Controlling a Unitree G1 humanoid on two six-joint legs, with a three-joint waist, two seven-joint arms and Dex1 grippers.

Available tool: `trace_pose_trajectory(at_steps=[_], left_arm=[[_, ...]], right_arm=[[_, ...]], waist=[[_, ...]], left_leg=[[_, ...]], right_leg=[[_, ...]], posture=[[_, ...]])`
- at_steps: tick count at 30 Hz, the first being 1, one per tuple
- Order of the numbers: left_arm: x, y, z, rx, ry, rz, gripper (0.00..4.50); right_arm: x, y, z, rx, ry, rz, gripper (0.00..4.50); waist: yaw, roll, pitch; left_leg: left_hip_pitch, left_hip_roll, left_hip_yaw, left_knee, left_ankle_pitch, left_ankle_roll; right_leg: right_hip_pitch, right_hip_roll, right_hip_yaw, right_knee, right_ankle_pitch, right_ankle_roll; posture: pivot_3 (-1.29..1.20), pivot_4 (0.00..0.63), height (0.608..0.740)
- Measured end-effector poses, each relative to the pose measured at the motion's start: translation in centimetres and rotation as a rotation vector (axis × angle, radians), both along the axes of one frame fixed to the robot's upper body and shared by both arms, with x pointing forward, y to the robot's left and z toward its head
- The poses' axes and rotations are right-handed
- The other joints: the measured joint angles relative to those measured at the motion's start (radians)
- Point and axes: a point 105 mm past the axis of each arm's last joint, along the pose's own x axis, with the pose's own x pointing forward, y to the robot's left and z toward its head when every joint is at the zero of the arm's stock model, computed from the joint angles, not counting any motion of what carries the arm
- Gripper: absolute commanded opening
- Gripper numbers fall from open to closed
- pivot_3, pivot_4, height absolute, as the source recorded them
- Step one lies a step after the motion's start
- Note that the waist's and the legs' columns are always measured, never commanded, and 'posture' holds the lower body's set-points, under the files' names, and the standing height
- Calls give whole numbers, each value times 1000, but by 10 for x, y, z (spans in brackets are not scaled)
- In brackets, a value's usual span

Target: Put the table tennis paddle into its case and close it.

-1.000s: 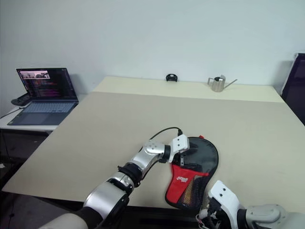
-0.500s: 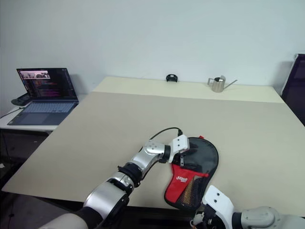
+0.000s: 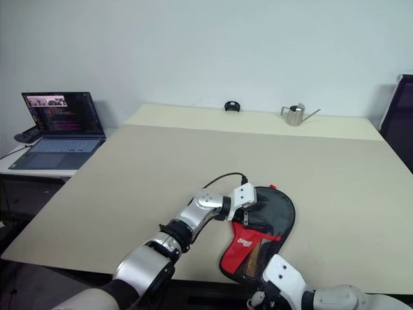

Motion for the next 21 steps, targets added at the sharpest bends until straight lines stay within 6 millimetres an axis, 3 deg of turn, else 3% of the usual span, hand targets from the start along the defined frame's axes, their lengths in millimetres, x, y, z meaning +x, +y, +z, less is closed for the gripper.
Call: trace_pose_trajectory(at_steps=[4,9,13,21], left_arm=[[0,-1,0,3,-3,2,4500],[1,-3,0,2,-6,14,4500],[2,-3,-4,7,-4,31,4500],[2,-5,-3,3,-4,31,4500]], right_arm=[[3,1,2,-10,-5,9,2214],[-18,15,7,78,97,106,3870],[-16,14,17,111,80,110,3870],[1,-3,46,139,-22,51,3870]], waist=[[0,0,0],[0,0,0],[0,-2,4],[1,-2,4]], left_leg=[[0,0,0,0,0,0],[0,0,0,2,0,0],[13,0,0,1,0,0],[12,0,0,0,-2,-3]], right_leg=[[0,0,0,0,0,0],[1,-1,0,0,0,0],[16,-7,0,-5,0,2],[18,-7,-1,-12,1,4]], posture=[[0,150,740],[0,150,740],[0,150,740],[0,150,740]])
